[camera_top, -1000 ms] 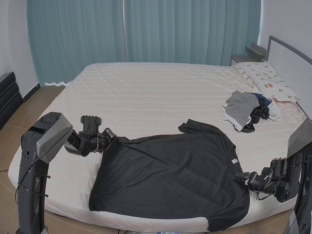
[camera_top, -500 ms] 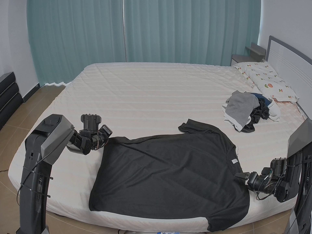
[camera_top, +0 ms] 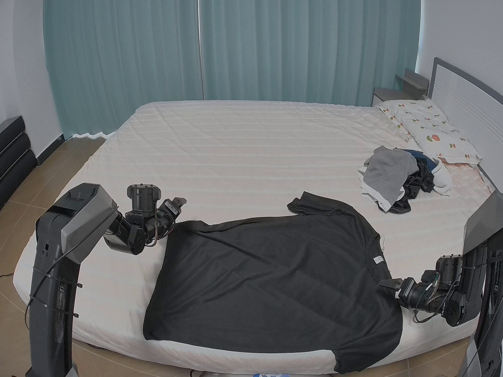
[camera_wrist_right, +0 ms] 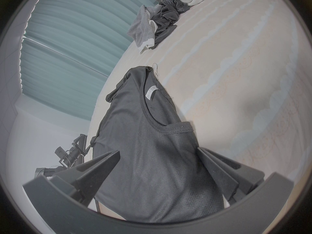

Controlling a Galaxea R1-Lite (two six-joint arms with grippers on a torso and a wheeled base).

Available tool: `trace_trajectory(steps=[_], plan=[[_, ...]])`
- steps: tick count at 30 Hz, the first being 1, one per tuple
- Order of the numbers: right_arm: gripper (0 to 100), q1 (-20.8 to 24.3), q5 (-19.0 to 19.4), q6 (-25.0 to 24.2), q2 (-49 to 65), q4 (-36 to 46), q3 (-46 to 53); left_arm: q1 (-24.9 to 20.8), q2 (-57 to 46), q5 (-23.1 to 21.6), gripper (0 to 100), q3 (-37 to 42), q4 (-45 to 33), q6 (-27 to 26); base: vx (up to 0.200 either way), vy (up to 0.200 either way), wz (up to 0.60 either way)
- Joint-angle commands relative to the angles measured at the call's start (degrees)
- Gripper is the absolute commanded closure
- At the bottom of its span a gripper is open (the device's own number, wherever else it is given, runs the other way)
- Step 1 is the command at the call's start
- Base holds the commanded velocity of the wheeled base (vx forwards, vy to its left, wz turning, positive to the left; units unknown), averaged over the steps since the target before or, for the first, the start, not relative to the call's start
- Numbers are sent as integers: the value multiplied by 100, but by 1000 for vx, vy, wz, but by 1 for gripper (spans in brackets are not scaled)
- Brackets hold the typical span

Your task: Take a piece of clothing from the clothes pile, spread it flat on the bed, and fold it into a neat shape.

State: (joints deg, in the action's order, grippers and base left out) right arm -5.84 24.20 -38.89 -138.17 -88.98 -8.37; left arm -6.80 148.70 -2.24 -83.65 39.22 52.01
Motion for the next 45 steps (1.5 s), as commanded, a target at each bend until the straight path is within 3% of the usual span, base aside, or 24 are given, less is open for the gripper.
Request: trace_trajectory(steps=[1,12,25,41,42,45], plan=[[0,-5,6,39,-8,-41,11,-58,-228,-13,0,446,262,3,0,0,0],[0,-5,6,39,-8,-41,11,-392,-271,-198,0,727,-151,-85,0,0,0],[0,-5,6,39,-8,-41,11,-269,89,57,0,42,-178,-252,0,0,0],[0,-5,6,39,-8,-41,11,-207,212,66,0,-169,-362,-261,0,0,0],[0,-5,6,39,-8,-41,11,-207,203,75,100,-169,-371,-261,0,0,0],[0,-5,6,39,-8,-41,11,-207,230,145,100,-187,-353,-279,0,0,0]])
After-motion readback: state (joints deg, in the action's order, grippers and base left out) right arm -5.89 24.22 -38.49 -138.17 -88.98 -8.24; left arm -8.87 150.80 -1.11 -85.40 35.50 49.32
